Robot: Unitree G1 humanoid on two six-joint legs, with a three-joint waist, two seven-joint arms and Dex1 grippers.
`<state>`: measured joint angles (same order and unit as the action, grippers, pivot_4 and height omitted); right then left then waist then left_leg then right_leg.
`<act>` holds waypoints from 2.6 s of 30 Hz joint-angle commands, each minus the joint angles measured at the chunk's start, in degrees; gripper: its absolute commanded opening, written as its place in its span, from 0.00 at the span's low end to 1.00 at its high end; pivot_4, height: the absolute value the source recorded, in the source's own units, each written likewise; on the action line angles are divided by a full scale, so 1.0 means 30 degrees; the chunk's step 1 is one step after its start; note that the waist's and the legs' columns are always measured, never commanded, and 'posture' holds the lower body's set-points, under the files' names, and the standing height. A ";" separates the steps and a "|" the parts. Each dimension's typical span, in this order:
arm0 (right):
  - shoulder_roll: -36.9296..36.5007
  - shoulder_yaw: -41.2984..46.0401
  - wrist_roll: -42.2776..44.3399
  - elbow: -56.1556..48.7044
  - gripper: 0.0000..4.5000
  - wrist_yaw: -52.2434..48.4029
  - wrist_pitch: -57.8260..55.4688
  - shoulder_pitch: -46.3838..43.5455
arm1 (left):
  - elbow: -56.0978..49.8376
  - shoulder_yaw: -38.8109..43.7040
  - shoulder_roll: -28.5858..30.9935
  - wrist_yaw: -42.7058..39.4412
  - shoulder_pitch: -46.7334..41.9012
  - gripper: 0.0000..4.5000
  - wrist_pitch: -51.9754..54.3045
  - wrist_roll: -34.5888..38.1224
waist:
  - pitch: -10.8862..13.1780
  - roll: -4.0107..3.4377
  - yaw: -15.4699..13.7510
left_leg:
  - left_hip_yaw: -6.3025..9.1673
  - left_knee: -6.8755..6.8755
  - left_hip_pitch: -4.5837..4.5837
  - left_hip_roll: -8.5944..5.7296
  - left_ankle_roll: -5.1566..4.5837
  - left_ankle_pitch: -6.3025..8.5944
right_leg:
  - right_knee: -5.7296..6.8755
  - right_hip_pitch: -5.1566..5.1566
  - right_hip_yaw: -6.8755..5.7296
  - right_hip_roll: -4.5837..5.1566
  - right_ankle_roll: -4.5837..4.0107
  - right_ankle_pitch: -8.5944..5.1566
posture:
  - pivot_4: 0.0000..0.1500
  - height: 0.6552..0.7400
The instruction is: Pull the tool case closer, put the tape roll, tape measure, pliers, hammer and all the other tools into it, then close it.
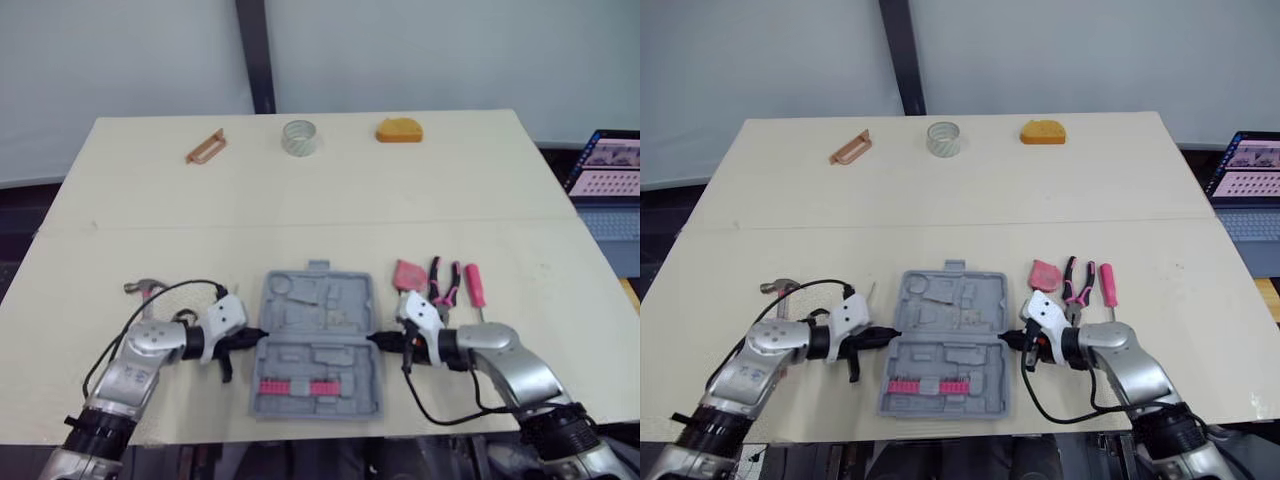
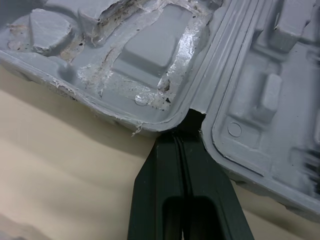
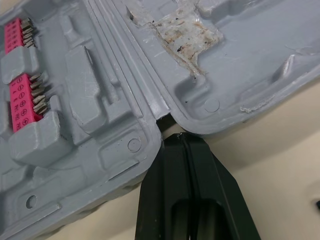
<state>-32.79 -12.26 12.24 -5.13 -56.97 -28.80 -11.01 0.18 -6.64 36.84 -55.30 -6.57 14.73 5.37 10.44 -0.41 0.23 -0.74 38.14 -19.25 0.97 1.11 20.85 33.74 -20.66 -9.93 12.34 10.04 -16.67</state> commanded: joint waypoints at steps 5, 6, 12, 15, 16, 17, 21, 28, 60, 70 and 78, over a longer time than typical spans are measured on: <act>-0.0266 -0.0415 0.0712 -0.1809 0.01 -0.0772 -0.0214 0.0477 | -0.1386 -0.0833 0.0566 -0.0361 0.2093 0.00 0.1006 0.0216 | -0.0006 -0.0006 -0.0012 | -0.0007 0.0000 0.0007 0.0000 0.0002 0.0007 | -0.0001 0.0002 0.0010 0.0000 0.0000 0.0000 | 1.00 1.00; -0.0279 -0.0419 0.0740 -0.1877 0.01 -0.0797 -0.0277 0.0504 | -0.1505 -0.0822 0.0619 -0.0347 0.2189 0.00 0.1071 0.0257 | -0.0007 -0.0006 -0.0015 | -0.0007 0.0000 0.0007 0.0000 0.0003 0.0007 | -0.0001 0.0001 0.0011 0.0000 0.0000 0.0000 | 1.00 1.00; -0.0456 -0.0597 0.0862 -0.2434 0.01 -0.0999 -0.0708 0.0888 | -0.2150 -0.0911 0.0915 -0.0345 0.2912 0.00 0.1354 0.0335 | -0.0007 -0.0005 -0.0029 | -0.0007 -0.0002 0.0007 0.0000 0.0003 0.0011 | -0.0005 0.0001 0.0012 0.0000 0.0000 0.0000 | 1.00 1.00; -0.0486 -0.0701 0.0905 -0.2521 0.01 -0.1013 -0.0810 0.1030 | -0.2261 -0.0938 0.0978 -0.0339 0.3068 0.00 0.1377 0.0315 | -0.0009 -0.0008 -0.0029 | -0.0009 -0.0001 0.0009 0.0000 0.0003 0.0012 | -0.0005 0.0002 0.0013 0.0000 0.0000 0.0000 | 1.00 1.00; -0.0492 -0.0721 0.0925 -0.2536 0.01 -0.1037 -0.0843 0.1068 | -0.2291 -0.0943 0.0990 -0.0341 0.3095 0.00 0.1400 0.0315 | -0.0009 -0.0008 -0.0030 | -0.0009 -0.0001 0.0009 0.0000 0.0003 0.0012 | -0.0004 0.0002 0.0014 0.0000 0.0000 0.0000 | 1.00 1.00; -0.0520 -0.0750 0.0934 -0.2590 0.01 -0.1065 -0.0856 0.1147 | -0.2346 -0.0961 0.1015 -0.0351 0.3154 0.00 0.1431 0.0312 | -0.0009 -0.0008 -0.0030 | -0.0010 -0.0001 0.0010 0.0000 0.0003 0.0012 | -0.0004 0.0002 0.0013 0.0000 -0.0001 0.0000 | 1.00 1.00; -0.0654 -0.0783 0.1033 -0.2902 0.01 -0.1143 -0.0984 0.1450 | -0.2626 -0.1040 0.1155 -0.0410 0.3474 0.00 0.1527 0.0281 | -0.0009 -0.0007 -0.0035 | -0.0009 -0.0002 0.0009 0.0000 0.0003 0.0015 | -0.0007 0.0002 0.0013 0.0000 0.0000 0.0000 | 1.00 1.00; -0.0984 -0.0790 0.1351 -0.3716 0.01 -0.1299 -0.1469 0.1879 | -0.3147 -0.1076 0.1447 -0.0474 0.3943 0.00 0.1806 0.0388 | -0.0010 -0.0008 -0.0028 | -0.0012 -0.0004 0.0010 0.0003 0.0003 0.0017 | -0.0011 0.0002 0.0015 -0.0002 -0.0001 0.0000 | 1.00 1.00; -0.1810 -0.1229 0.1388 -0.3619 0.01 -0.1627 -0.1446 0.2275 | -0.4122 -0.0708 0.2431 -0.0307 0.5050 0.00 0.2263 0.0986 | -0.0011 -0.0008 -0.0049 | -0.0013 -0.0005 0.0008 0.0006 0.0004 0.0025 | -0.0025 0.0004 0.0016 -0.0005 -0.0001 0.0000 | 1.00 1.00; -0.1859 -0.1225 0.1389 -0.3538 0.01 -0.1552 -0.1376 0.2310 | -0.4171 -0.0737 0.2389 -0.0271 0.5027 0.00 0.2354 0.1037 | -0.0011 -0.0008 -0.0056 | -0.0013 -0.0006 0.0008 0.0006 0.0004 0.0026 | -0.0029 0.0005 0.0016 -0.0005 -0.0001 0.0000 | 1.00 1.00; -0.1931 -0.1089 0.1304 -0.3317 0.01 -0.1509 -0.1246 0.2288 | -0.4190 -0.0612 0.2462 -0.0216 0.5213 0.00 0.2313 0.1035 | -0.0011 -0.0008 -0.0051 | -0.0014 -0.0006 0.0007 0.0006 0.0004 0.0027 | -0.0030 0.0004 0.0016 -0.0005 -0.0001 0.0000 | 1.00 1.00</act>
<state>-37.96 -15.47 15.31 -13.53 -60.69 -33.62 -4.12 -13.28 -6.83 43.05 -55.30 6.57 20.18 9.07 10.40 -0.43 0.07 -0.77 38.12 -19.23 0.98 1.13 20.93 33.66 -20.65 -9.88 12.33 10.04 -16.67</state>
